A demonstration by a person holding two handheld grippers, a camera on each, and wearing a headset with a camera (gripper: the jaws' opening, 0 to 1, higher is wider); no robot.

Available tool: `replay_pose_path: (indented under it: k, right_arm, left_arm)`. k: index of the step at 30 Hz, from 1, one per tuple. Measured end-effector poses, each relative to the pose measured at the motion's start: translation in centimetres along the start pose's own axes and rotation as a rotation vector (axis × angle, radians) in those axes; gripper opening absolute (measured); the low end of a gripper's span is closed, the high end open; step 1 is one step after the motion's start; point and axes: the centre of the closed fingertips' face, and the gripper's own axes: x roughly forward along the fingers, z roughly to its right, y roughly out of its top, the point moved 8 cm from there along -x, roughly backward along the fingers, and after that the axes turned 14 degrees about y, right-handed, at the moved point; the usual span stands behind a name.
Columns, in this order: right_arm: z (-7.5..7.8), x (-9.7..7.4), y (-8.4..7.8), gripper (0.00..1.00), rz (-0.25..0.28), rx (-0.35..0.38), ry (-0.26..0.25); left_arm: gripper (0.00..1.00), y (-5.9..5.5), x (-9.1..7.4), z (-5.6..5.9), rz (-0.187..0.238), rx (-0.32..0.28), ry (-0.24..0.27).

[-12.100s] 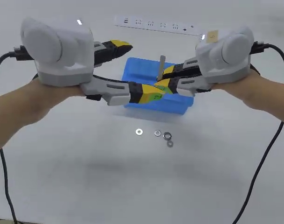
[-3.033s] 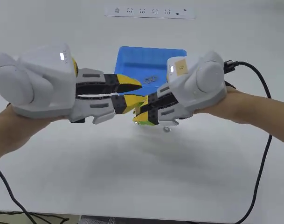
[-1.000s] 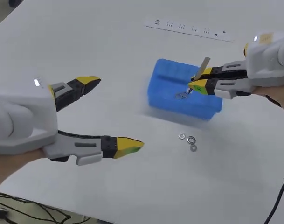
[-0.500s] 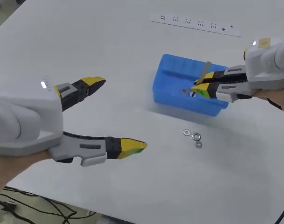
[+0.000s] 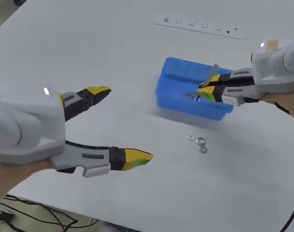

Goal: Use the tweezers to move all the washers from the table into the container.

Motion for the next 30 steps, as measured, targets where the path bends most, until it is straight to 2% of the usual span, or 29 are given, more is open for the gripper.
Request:
replay_pose_path:
  k: [3,8,12,16,23,27,30]
  right_arm:
    - [0.0,-0.3,0.4,0.09,-0.006,-0.008,-0.012]
    - [-0.6,-0.8,1.6,0.08,-0.019,-0.047,-0.024]
    - [-1.0,-0.9,2.0,0.08,-0.018,-0.060,-0.023]
    - [-1.3,-0.9,2.1,0.08,-0.037,-0.074,-0.028]
    - [-1.4,-1.3,2.0,0.08,-0.059,-0.074,-0.053]
    - [-1.8,-1.4,1.7,0.08,-0.073,-0.086,-0.043]
    - [-2.1,-1.2,1.7,0.08,-0.084,-0.095,-0.033]
  left_arm:
    - [0.96,0.4,0.4,-0.1,0.010,-0.016,-0.008]
    - [0.94,1.6,1.8,-0.5,0.040,-0.023,-0.021]
    - [0.90,3.2,3.9,-1.1,0.065,-0.035,-0.052]
    - [0.87,4.7,5.7,-0.9,0.098,-0.029,-0.096]
    - [0.77,6.9,9.1,-0.5,0.114,0.034,-0.171]
    - [0.75,7.9,10.8,-0.3,0.116,0.065,-0.207]
    - [0.75,8.4,11.8,-0.2,0.115,0.128,-0.202]
